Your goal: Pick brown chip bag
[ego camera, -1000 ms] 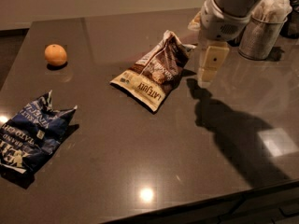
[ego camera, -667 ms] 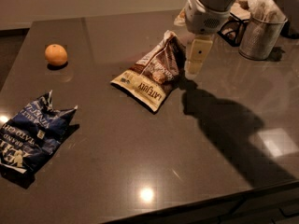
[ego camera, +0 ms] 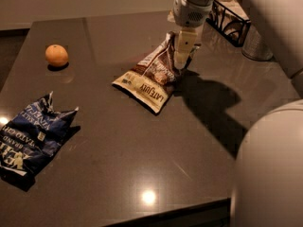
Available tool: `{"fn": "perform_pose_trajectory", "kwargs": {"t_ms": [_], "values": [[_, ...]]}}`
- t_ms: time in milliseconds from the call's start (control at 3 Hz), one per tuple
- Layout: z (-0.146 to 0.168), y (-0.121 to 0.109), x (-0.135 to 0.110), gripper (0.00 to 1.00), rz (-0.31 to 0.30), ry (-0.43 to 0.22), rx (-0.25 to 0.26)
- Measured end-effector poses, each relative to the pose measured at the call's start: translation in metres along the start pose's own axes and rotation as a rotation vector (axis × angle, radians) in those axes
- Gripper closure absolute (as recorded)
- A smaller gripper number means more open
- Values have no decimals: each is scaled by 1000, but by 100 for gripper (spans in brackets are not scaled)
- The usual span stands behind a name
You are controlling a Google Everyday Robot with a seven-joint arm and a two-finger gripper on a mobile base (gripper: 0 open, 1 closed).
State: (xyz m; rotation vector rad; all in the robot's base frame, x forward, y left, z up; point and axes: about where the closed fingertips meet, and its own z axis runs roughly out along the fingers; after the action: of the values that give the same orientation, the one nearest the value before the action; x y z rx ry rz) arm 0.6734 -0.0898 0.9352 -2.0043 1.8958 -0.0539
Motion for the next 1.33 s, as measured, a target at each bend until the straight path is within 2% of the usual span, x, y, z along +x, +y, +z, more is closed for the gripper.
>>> {"fn": "perform_pose_trajectory", "kwargs": {"t_ms": [667,1000,1333], "values": [[26,-14,25,0,126,33,-23],[35,-8,22,18,152,26,-68],[36,0,11,41,155,-7,-105]]}}
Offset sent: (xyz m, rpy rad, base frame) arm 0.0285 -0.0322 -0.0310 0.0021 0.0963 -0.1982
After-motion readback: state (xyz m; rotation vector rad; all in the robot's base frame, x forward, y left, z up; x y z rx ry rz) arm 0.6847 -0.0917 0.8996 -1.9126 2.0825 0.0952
